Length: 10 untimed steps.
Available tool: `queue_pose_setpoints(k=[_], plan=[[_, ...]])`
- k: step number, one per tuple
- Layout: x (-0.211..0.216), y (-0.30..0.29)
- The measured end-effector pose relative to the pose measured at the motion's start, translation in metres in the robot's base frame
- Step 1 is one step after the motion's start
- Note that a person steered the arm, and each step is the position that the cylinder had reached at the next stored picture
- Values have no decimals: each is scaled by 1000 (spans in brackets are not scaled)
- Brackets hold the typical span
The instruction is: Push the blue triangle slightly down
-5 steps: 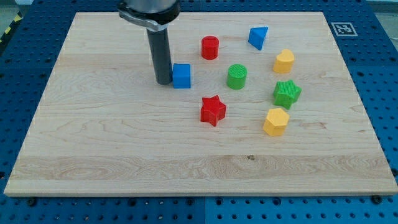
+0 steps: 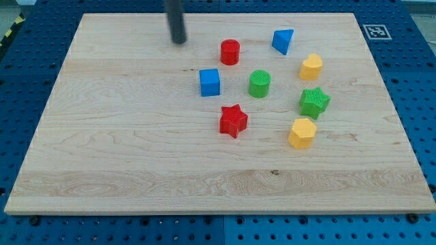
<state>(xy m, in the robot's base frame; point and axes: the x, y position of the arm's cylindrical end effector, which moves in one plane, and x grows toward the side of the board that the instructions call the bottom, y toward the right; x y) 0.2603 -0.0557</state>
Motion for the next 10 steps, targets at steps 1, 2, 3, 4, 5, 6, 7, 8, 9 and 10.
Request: queue_pose_setpoints(k=[1, 2, 3, 4, 5, 6, 7, 8, 9, 10], plan=[[-26, 79], [-29, 171], [-29, 212], [-28, 232], [-18, 244], [-11, 243], [-11, 238], [-11, 237], [-11, 237], [-11, 223]])
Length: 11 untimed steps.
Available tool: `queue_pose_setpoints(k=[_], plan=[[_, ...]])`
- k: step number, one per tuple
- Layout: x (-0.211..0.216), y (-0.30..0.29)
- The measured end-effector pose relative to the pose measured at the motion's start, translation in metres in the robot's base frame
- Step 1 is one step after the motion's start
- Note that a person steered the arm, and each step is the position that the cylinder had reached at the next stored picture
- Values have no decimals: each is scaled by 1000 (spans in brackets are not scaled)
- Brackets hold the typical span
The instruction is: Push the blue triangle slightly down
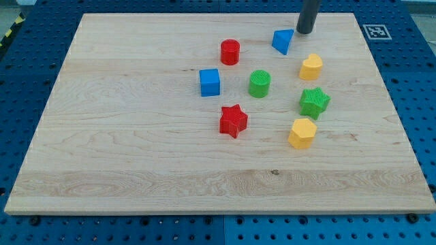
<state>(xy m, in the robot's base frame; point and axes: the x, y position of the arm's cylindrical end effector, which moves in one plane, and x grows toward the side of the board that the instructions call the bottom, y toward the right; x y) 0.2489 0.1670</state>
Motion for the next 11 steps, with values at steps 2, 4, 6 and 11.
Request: queue_pose_setpoints(k=[2, 4, 6, 11], plan=[[2, -16], [21, -16], [32, -16], [35, -47]])
